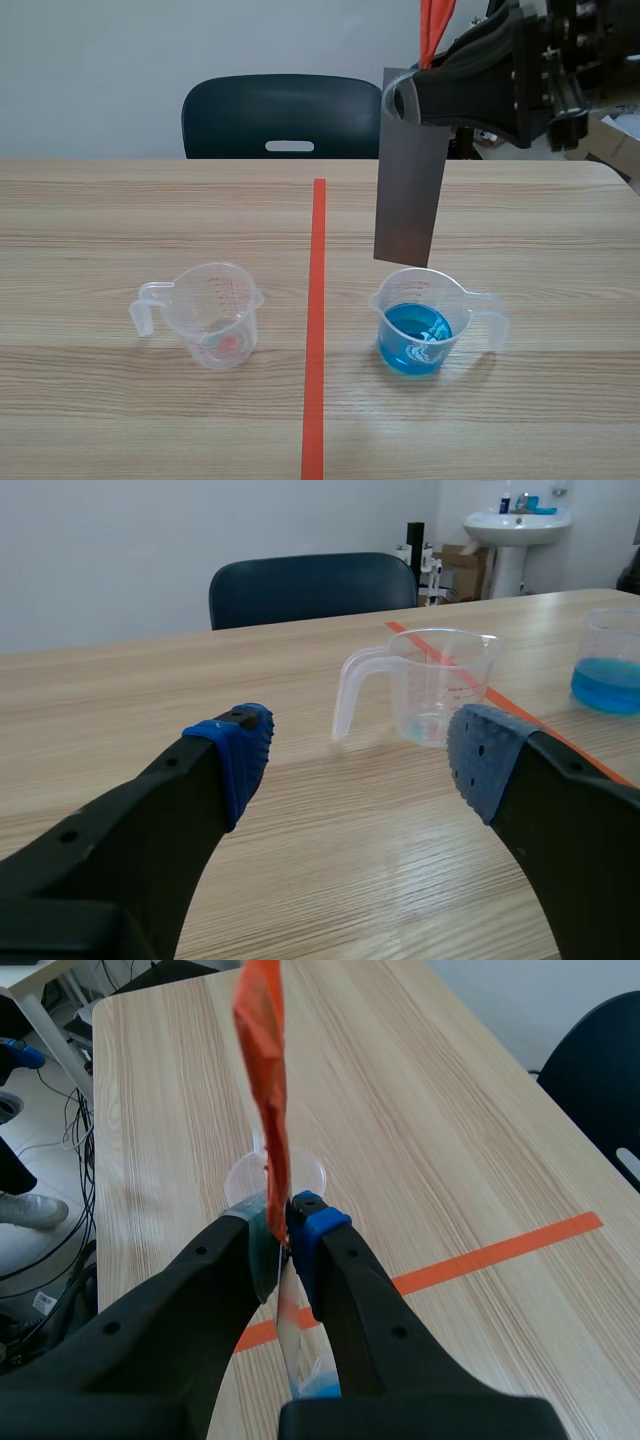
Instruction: Do the redox reaction experiment. move the plate over the blue solution
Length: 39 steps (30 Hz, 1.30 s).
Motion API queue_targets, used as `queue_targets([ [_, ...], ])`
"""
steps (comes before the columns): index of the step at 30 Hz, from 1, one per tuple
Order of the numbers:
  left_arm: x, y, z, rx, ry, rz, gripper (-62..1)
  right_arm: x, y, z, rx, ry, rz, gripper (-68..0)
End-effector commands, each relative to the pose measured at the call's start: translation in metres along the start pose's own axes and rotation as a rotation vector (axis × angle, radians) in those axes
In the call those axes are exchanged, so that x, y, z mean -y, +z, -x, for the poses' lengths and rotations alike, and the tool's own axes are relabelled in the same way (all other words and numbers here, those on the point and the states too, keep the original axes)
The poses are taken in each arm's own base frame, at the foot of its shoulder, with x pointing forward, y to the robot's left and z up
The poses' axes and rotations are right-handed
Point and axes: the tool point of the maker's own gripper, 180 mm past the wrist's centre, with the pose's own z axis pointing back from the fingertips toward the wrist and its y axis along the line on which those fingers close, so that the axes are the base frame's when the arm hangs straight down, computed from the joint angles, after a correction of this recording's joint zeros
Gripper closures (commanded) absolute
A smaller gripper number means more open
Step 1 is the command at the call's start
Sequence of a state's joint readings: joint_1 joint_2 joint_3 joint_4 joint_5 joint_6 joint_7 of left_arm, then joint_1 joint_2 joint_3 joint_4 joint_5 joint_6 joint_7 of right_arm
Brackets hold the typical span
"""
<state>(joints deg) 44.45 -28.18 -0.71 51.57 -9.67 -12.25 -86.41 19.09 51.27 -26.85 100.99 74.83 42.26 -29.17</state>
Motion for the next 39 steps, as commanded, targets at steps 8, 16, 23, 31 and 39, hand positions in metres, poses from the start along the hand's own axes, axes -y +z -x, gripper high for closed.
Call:
queue_targets([
  [8,-0.033,-0.016,-0.049,0.028,-0.036,0.184,-11.3,0.008,0.027,0.000,-0.004,0.023,0.048,-0.6],
  [16,-0.061,-0.065,-0.070,-0.026,-0.108,0.437,-2.5,0.010,0.039,0.011,-0.009,0.121,0.086,-0.6],
  [23,-0.067,-0.127,-0.098,-0.034,-0.076,0.601,-2.4,0.004,0.038,0.014,0.022,0.182,0.077,-0.6],
  [31,-0.007,-0.173,-0.113,-0.062,-0.097,0.831,-1.5,0.013,0.043,0.014,0.055,0.214,0.101,-0.6],
  [39,0.064,-0.185,-0.118,-0.075,-0.208,0.966,-1.5,0.005,0.044,0.027,0.102,0.129,0.092,-0.6],
])
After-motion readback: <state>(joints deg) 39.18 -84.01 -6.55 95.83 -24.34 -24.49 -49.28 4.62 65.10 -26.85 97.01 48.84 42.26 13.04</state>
